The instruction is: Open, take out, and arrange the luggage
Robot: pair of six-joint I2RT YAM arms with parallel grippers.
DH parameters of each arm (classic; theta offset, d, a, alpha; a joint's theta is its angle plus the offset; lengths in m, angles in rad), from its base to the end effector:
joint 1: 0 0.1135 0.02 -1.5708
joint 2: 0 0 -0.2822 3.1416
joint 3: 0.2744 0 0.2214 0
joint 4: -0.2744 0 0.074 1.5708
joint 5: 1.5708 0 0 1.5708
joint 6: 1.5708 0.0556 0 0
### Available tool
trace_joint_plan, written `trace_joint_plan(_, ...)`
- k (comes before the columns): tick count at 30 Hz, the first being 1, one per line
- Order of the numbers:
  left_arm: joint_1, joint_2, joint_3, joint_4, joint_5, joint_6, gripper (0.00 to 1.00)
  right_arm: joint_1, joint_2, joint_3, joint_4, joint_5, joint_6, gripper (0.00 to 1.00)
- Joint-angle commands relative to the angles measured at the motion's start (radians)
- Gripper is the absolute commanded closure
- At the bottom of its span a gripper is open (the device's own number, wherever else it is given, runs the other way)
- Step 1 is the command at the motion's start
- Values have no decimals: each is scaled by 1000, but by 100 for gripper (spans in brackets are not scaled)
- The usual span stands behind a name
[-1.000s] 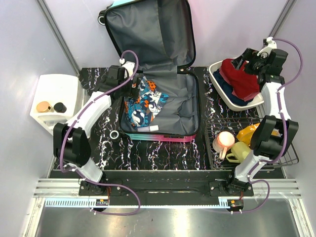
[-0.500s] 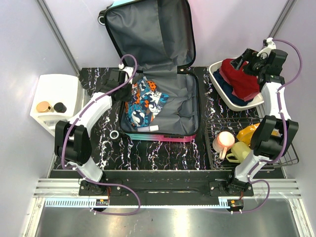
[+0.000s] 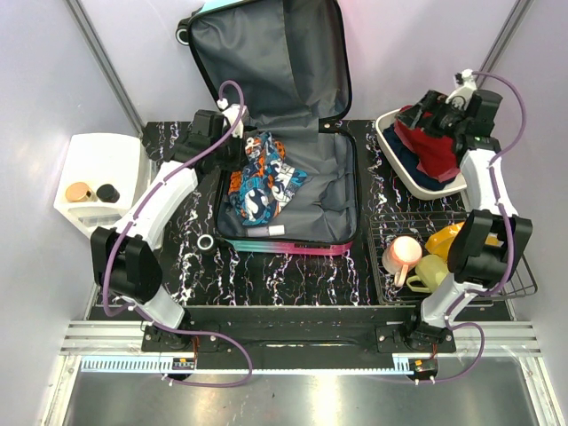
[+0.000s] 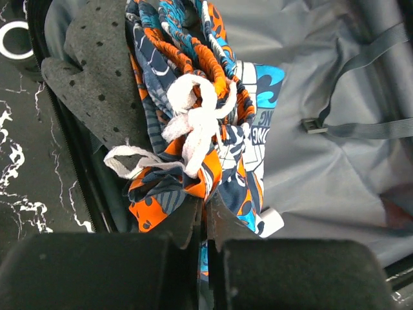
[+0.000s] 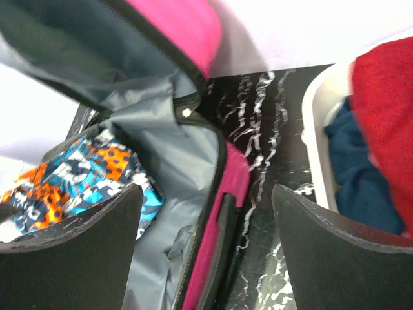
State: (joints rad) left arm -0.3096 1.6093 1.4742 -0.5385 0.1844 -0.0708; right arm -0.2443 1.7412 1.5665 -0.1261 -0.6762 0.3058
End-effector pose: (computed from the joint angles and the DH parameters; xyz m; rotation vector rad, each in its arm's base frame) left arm 0.3309 -0.1166 0.3460 0.3692 2.2329 -0.4110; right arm 0.3968 -0.0631 0.3789 0.0400 1.8558 0.6722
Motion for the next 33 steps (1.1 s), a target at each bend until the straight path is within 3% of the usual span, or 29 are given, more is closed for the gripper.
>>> trace_joint_plan(1, -6, -17, 74, 37, 58, -47, 100, 82, -63, -20, 6, -89, -34, 11)
trace_joint_plan(6, -9, -3, 81, 37, 99, -106, 100, 171, -55, -34, -18, -117, -45, 11)
trace_joint_plan(15, -29, 32, 110, 69, 124, -228, 100, 480, 1, -36, 71, -39, -42, 8)
trace_joint_plan(18, -29, 37, 112, 71, 130, -253, 100, 589, 35, -22, 117, 45, -28, 5)
trace_joint_plan(24, -31, 20, 81, 132, 159, -323, 100, 695, 75, -72, 384, 147, 110, 0)
trace_joint_plan(33, -29, -8, 58, 213, 190, -441, 100, 849, 93, -89, 315, 470, -13, 0)
